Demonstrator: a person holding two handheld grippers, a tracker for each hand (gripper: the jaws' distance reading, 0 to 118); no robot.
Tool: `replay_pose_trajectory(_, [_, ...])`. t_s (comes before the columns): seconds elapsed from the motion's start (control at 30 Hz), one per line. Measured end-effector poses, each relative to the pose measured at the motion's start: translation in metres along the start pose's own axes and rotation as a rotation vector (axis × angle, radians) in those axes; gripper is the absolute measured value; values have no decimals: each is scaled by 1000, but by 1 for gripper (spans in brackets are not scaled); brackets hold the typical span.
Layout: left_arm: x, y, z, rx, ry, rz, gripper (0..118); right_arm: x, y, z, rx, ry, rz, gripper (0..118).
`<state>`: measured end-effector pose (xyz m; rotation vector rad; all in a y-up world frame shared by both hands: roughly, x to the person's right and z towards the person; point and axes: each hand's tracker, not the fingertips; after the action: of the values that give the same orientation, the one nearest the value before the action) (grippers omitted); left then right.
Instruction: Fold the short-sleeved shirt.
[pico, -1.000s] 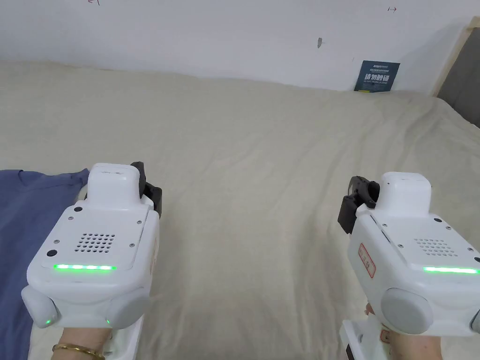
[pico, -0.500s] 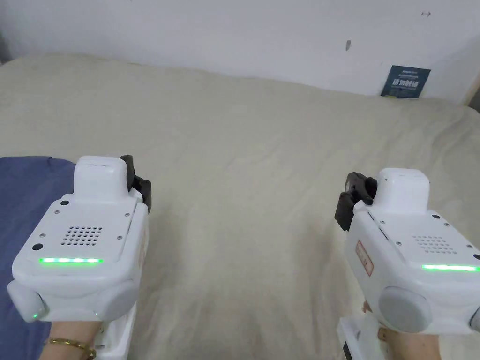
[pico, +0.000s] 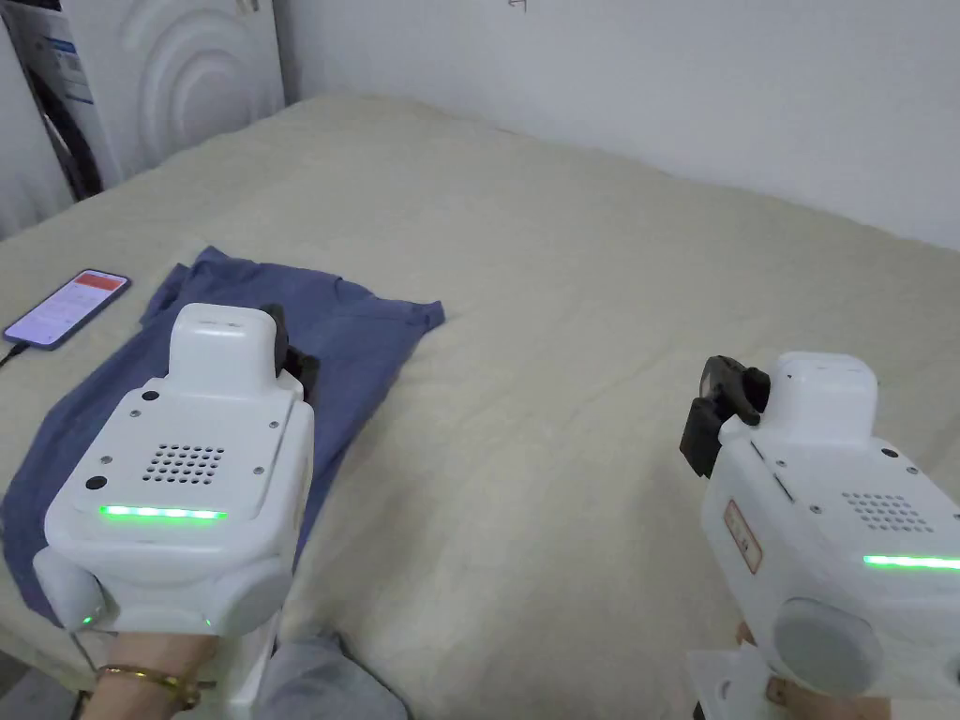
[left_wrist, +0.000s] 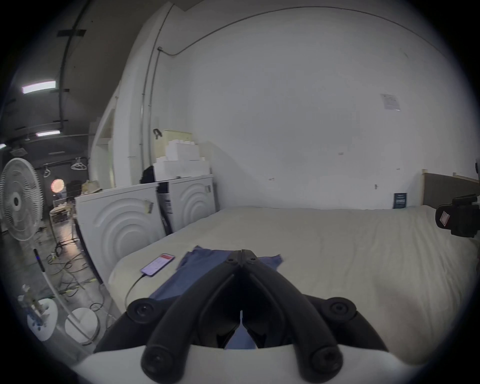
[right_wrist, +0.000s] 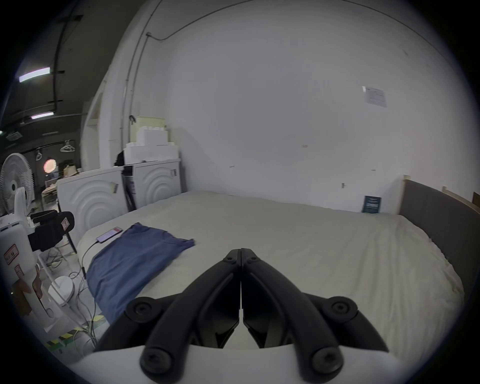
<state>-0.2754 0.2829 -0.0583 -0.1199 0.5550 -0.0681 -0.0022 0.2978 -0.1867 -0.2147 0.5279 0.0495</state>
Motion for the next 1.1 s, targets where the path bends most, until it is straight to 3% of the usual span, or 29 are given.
replay_pose_trajectory(0.33, [-49,-11,12,-23,141,37,0,-51,3,-20,-14,159,35,4])
replay_pose_trajectory(0.67, [-63,-19,4,-62,178,56,1,-63,3,-32,-33,204,46,4])
replay_pose_trajectory(0.7, [-64,-19,3,-72,170,63,5,-63,3,-33,-34,205,45,4])
replay_pose_trajectory(0.73, [-64,-19,0,-76,156,71,17,-63,4,-34,-34,206,44,4])
replay_pose_trajectory(0.8, [-65,-19,-9,-98,142,76,74,-62,4,-36,-37,207,43,4])
replay_pose_trajectory(0.83, [-63,-18,-14,-105,137,73,91,-62,4,-37,-38,209,43,4])
replay_pose_trajectory(0.93, [-63,-16,-35,-149,120,61,96,-61,5,-40,-45,208,46,4])
replay_pose_trajectory(1.03, [-65,-14,-69,-226,60,96,115,-59,5,-45,-51,203,49,4])
replay_pose_trajectory(1.1, [-67,-14,-96,-255,44,102,116,-57,4,-48,-58,198,48,4])
